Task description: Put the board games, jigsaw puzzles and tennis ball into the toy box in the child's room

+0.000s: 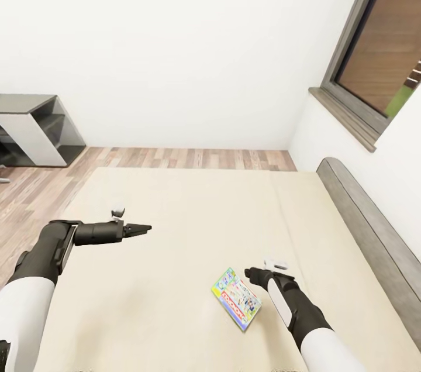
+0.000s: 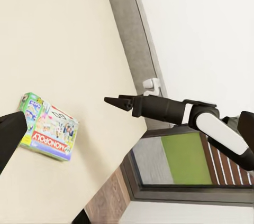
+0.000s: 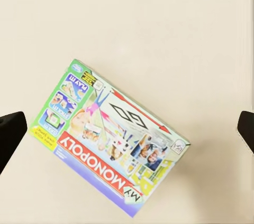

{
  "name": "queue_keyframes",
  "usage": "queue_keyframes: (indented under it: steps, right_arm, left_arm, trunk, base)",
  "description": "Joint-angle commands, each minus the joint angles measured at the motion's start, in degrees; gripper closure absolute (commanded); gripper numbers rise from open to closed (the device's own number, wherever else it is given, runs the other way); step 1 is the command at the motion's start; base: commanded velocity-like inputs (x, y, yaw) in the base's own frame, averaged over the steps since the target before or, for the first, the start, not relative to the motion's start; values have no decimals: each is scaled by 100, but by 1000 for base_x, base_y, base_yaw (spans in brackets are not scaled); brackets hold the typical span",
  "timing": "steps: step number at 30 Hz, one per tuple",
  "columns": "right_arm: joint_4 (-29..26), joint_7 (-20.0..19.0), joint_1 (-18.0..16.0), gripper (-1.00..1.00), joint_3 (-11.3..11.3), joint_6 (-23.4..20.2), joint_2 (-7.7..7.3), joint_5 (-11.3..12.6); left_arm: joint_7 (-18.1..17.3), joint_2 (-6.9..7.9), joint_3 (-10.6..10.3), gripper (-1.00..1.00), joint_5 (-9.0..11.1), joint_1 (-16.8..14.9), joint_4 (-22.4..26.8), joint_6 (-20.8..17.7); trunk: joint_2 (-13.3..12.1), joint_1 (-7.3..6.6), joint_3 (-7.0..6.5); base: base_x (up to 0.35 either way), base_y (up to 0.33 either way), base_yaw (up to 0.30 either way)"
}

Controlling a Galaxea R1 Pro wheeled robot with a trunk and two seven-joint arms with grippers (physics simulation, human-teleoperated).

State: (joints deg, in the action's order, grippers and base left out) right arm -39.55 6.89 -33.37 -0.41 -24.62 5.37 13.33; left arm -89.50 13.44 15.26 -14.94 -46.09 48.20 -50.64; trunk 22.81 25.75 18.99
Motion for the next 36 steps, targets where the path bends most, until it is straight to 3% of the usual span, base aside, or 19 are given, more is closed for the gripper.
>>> queue_keyframes:
  steps: [1, 15, 17, 36]
  right_arm:
    - [-10, 45, -2, -100, -4, -13, 0, 62]
    - [25, 162, -11, -100, -4, 23, -19, 67]
    - [28, 163, -72, -100, -4, 21, -24, 72]
    - [140, 164, -161, -100, -12, 19, -20, 73]
  left_arm:
    - [-50, -2, -9, -100, -58, -5, 5, -60]
    - [-50, -8, -161, -100, -53, -5, -11, -69]
    - [96, -8, -189, -100, -48, -5, -12, -69]
    - [284, -8, -199, -100, -43, -5, -13, -69]
  trunk:
    - [11, 3, 20]
    - [11, 3, 149]
    - [11, 3, 168]
    - [11, 3, 344]
  base:
    - [0, 0, 0]
    - [0, 0, 0]
    - [0, 0, 0]
    - [0, 0, 0]
